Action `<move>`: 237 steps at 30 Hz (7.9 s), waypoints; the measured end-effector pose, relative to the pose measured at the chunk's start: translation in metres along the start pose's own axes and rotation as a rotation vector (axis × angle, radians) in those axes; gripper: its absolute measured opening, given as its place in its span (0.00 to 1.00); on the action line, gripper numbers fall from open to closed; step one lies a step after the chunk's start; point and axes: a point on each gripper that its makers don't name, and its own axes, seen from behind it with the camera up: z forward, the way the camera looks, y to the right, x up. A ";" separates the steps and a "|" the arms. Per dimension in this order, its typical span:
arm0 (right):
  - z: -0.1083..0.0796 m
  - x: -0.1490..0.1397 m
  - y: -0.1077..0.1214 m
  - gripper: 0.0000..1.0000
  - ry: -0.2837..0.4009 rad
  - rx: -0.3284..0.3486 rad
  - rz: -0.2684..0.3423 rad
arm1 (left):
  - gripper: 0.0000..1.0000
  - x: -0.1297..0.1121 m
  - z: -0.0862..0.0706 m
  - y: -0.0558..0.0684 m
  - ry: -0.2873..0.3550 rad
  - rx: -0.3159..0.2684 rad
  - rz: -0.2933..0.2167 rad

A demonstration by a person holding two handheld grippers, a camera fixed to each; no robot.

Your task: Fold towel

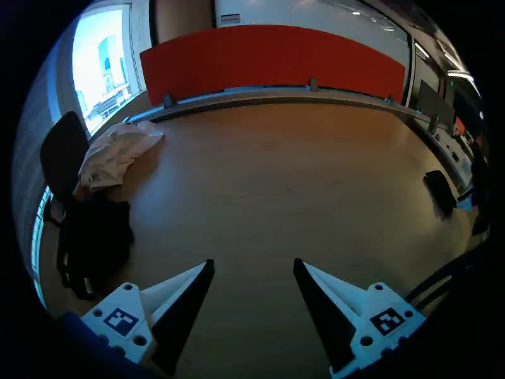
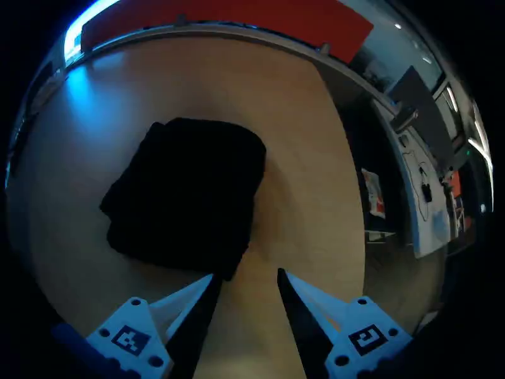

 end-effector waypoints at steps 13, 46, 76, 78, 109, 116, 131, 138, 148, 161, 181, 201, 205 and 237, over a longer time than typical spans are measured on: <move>-0.004 -0.001 0.006 0.67 0.007 -0.025 0.013 | 0.93 0.002 0.000 -0.001 0.002 -0.001 0.001; -0.026 0.018 -0.013 0.90 0.096 0.001 0.023 | 0.93 0.004 -0.001 0.000 0.017 -0.012 -0.005; -0.074 0.122 -0.027 1.00 0.501 -0.030 0.265 | 0.93 0.021 0.002 0.002 0.057 -0.013 -0.025; -0.081 0.132 -0.027 1.00 0.541 -0.034 0.274 | 0.93 0.023 0.002 0.002 0.063 -0.013 -0.029; -0.162 0.247 -0.060 1.00 0.911 -0.060 0.278 | 0.93 0.076 -0.001 -0.014 0.220 0.002 -0.082; -0.178 0.269 -0.080 1.00 0.961 -0.046 0.253 | 0.93 0.091 -0.005 -0.024 0.274 0.015 -0.095; -0.205 0.306 -0.134 1.00 1.041 -0.001 0.210 | 0.93 0.128 -0.020 -0.043 0.389 0.040 -0.128; -0.215 0.321 -0.165 1.00 1.062 0.018 0.200 | 0.93 0.141 -0.025 -0.051 0.432 0.050 -0.135; -0.223 0.335 -0.198 1.00 1.078 0.049 0.219 | 0.93 0.150 -0.031 -0.065 0.474 0.059 -0.158; -0.232 0.348 -0.218 1.00 1.094 0.067 0.264 | 0.93 0.164 -0.036 -0.080 0.526 0.068 -0.165; -0.241 0.352 -0.237 1.00 1.079 0.085 0.265 | 0.93 0.175 -0.041 -0.088 0.623 0.053 -0.197; -0.234 0.338 -0.250 1.00 1.045 0.074 0.247 | 0.93 0.138 -0.010 -0.087 0.691 0.088 -0.179; -0.233 0.337 -0.247 1.00 1.055 0.068 0.251 | 0.93 0.128 0.000 -0.086 0.703 0.089 -0.176; -0.184 0.319 -0.259 1.00 1.060 0.027 0.243 | 0.93 0.092 0.041 -0.090 0.800 0.111 -0.106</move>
